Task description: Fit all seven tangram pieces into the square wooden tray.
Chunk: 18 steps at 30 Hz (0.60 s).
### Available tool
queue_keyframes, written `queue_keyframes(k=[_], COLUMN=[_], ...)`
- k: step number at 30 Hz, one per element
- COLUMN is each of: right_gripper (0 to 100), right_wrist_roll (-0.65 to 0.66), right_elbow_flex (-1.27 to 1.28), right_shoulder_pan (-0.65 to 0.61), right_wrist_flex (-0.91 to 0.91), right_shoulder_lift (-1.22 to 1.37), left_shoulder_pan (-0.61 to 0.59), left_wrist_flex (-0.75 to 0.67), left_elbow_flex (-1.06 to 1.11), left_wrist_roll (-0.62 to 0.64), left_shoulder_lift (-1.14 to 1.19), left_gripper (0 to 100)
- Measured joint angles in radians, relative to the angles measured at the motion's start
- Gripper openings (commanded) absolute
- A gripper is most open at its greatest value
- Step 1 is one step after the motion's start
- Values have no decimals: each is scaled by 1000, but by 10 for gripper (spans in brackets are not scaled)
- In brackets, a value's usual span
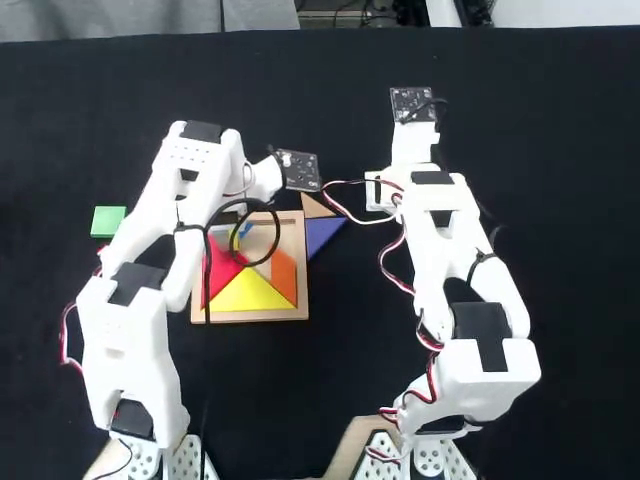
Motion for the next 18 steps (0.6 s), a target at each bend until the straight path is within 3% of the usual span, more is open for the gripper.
queue_keyframes(k=[12,18], right_gripper=[12,12], right_wrist_roll=[0,0], right_elbow_flex=[0,0], right_shoulder_pan=[0,0], right_wrist_flex=[0,0], right_shoulder_lift=[0,0], left_shoulder_pan=[-2,44], left_wrist_flex=[-41,-146], left_elbow_flex=[0,11], left_wrist_roll=[2,137], left_shoulder_lift=[0,0], left_gripper=[188,188])
